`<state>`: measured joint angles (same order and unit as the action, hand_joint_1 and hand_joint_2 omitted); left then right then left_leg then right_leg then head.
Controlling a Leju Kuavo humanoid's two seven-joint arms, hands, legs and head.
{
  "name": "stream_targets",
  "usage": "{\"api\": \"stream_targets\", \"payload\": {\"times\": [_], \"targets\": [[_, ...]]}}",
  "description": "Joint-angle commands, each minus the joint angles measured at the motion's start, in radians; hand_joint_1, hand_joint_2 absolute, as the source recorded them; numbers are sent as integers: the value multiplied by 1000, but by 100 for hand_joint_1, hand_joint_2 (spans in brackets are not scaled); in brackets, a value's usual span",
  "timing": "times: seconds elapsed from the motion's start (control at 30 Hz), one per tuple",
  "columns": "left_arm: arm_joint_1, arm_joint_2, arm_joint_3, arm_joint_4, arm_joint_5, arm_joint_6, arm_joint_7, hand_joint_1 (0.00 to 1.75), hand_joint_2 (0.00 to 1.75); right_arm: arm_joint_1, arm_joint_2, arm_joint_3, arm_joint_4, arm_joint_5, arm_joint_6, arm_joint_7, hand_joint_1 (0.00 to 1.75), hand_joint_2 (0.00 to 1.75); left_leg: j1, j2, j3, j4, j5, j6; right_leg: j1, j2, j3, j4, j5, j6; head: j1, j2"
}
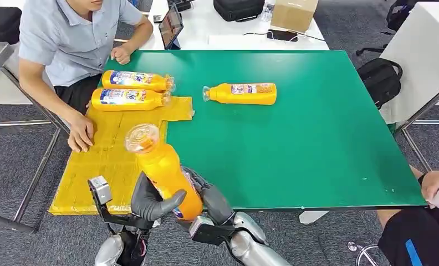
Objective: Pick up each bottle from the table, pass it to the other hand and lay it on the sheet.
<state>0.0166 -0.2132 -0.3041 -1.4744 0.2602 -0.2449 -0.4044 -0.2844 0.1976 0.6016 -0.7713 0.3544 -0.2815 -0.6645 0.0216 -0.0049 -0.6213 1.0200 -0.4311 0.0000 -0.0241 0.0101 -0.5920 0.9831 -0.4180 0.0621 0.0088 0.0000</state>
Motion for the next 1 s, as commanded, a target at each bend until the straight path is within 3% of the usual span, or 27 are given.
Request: {"api": "stream_targets", "payload": {"times": [0.03,0.2,0.3,0.5,0.73,1.0], "targets": [[-43,88,43,27,-95,58,12,175,175,-12,-24,-48,26,3,-14,-34,0,0,0,0,3,-2,0,1,0,-1,3,-1,0,-2,0,0],[-47,96,54,31,-130,72,15,175,175,-14,-29,-47,24,8,-23,-34,0,0,0,-1,4,-1,-1,1,1,-2,4,-1,-1,-3,0,0],[-82,153,75,61,-395,231,47,175,175,-16,-39,-55,26,31,-60,-34,0,0,0,0,2,-1,0,1,0,-1,2,-1,0,-2,0,0],[-138,208,111,75,-738,281,80,175,175,-17,-48,-53,-7,48,-48,-34,0,0,0,0,5,-2,0,1,1,-2,5,-1,-1,-4,0,0],[-389,275,65,382,-1146,418,174,175,175,-49,-26,-45,27,66,-17,-34,0,0,0,-4,4,-1,2,0,1,-5,5,0,-1,-4,0,0],[-587,287,7,698,-1284,377,199,168,175,-72,-14,-18,59,55,4,-34,0,0,0,-2,2,0,3,-1,1,-2,2,2,0,-2,0,0]]}}
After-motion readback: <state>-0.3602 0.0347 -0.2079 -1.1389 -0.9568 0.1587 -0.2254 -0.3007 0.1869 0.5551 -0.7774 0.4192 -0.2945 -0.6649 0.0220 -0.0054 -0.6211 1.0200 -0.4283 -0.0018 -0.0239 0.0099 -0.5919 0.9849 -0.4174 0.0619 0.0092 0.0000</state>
